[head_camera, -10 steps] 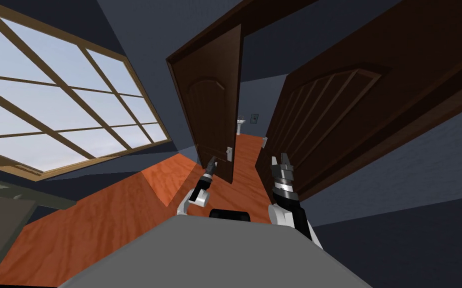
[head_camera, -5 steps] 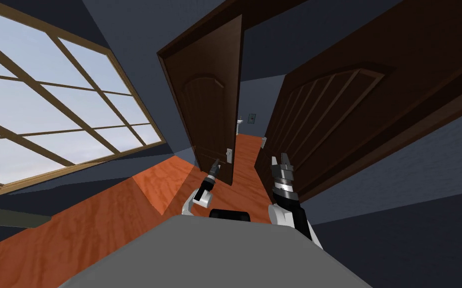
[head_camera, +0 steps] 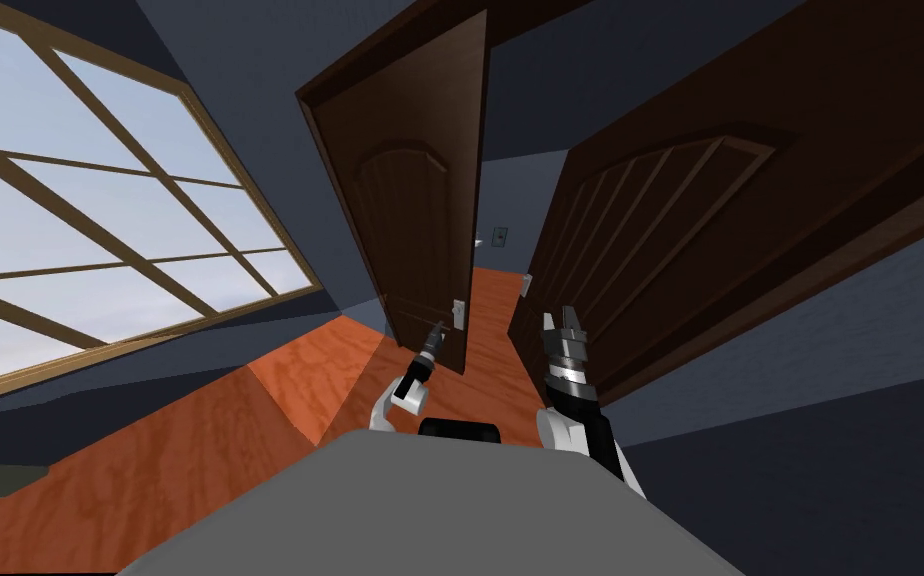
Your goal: Push the door open
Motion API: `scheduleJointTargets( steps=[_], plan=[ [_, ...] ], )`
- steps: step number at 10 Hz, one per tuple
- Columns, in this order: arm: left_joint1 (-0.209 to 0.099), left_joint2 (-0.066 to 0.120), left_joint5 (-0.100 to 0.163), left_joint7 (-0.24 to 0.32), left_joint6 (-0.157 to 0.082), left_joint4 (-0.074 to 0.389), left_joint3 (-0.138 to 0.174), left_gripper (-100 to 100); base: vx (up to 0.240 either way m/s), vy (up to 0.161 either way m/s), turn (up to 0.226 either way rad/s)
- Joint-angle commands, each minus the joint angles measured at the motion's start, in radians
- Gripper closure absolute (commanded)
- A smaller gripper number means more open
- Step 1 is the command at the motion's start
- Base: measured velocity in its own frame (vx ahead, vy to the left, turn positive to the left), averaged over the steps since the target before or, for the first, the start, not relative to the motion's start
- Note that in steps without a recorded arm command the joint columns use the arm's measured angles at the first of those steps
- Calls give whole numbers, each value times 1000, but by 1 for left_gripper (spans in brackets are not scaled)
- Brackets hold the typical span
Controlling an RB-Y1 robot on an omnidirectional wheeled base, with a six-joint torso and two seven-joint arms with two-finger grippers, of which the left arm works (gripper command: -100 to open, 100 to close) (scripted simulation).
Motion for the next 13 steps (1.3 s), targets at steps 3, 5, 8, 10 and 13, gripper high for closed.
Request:
scheduleJointTargets(
  steps=[3,5,8,10,13],
  plan=[
    [-38,1,1,15,12,81,-29,-100,88,90,-100],
    [-35,2,0,16,13,76,-31,-100,51,56,-29],
    [-54,-4,1,14,8,105,-18,-100,188,-43,-30],
    [-65,-10,2,13,4,123,-10,-100,198,-85,-28],
    [-79,-21,2,12,-1,144,0,-100,183,-53,-23]
  ],
)
